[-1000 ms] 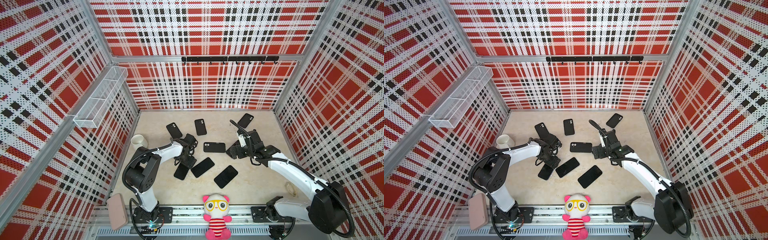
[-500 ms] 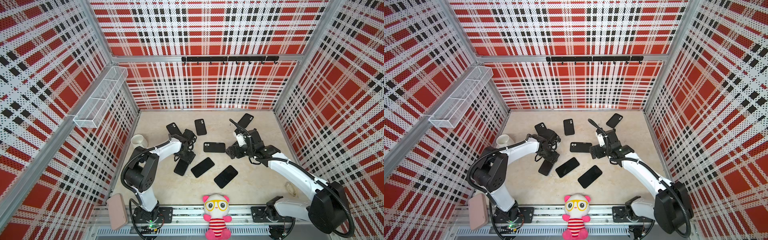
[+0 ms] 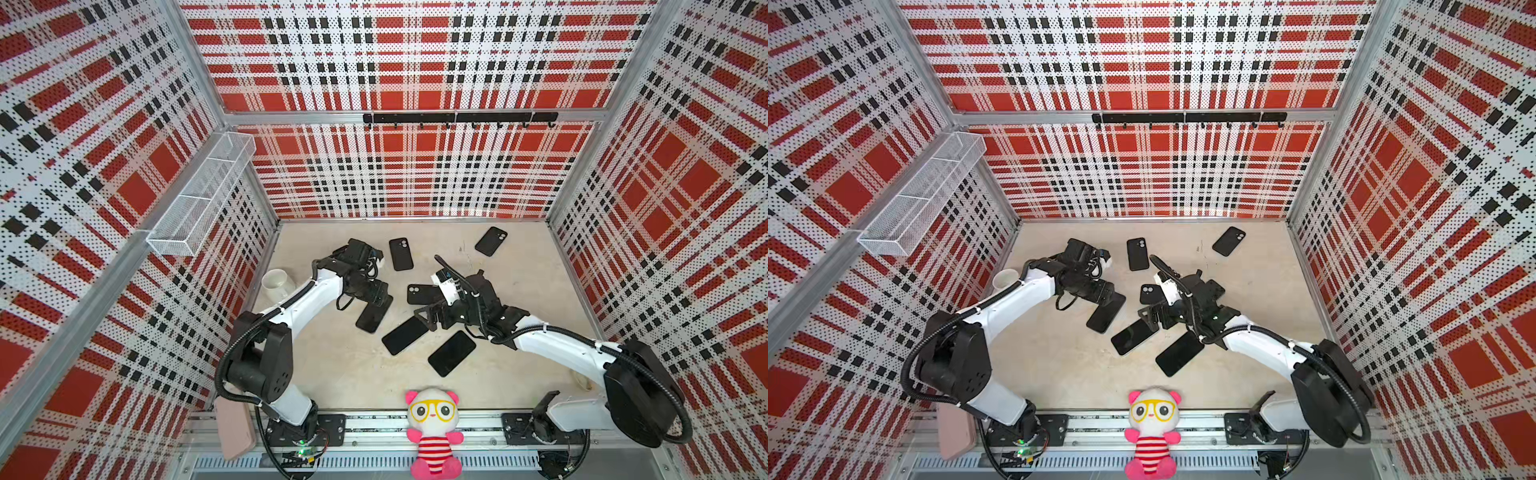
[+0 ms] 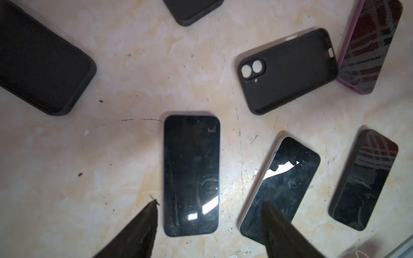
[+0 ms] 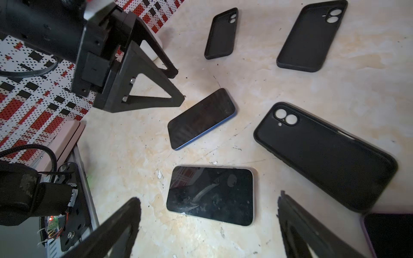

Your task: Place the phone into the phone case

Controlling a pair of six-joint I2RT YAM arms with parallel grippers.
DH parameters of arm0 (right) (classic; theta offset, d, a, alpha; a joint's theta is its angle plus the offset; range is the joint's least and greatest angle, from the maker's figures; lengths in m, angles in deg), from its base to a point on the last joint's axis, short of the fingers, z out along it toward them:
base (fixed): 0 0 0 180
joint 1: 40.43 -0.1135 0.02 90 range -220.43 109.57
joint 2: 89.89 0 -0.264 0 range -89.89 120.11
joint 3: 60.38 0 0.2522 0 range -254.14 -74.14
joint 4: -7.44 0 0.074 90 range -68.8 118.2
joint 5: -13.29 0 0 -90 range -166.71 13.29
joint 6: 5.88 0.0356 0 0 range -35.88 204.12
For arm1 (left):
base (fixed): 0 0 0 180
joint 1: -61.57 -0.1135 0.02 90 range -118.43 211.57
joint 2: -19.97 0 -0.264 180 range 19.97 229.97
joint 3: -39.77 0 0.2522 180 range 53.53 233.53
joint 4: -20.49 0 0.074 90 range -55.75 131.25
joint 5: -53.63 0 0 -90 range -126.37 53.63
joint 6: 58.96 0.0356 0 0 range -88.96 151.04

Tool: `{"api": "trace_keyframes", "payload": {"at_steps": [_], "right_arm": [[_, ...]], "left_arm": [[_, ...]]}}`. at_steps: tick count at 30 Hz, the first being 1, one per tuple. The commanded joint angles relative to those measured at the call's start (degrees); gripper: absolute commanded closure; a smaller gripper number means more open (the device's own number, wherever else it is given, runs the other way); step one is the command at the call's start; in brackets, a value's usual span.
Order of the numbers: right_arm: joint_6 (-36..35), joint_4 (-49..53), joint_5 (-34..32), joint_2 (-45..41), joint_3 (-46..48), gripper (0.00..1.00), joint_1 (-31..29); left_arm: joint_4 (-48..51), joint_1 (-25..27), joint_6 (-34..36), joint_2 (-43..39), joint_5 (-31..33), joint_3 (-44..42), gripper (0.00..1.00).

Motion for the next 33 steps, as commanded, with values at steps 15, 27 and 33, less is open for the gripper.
{"api": "trace_keyframes", "payload": {"at_steps": [15, 27, 33], "right_arm": [[0.64, 4.66, -10.90, -1.81, -1.38, 0.01, 0.27], [0.16, 6.26, -10.82, -1.34, -1.09, 0.01, 1.77], [0.33, 6.08, -10.42, -0.35, -1.00, 0.01, 1.78]], "left_arm": [[1.85, 4.23, 6.28, 11.86, 6.80, -0.13, 0.02], [2.03, 3.28, 7.57, 15.89, 9.82, 1.32, 0.02], [2.34, 3.22, 7.56, 17.64, 10.03, 2.45, 0.02]]}}
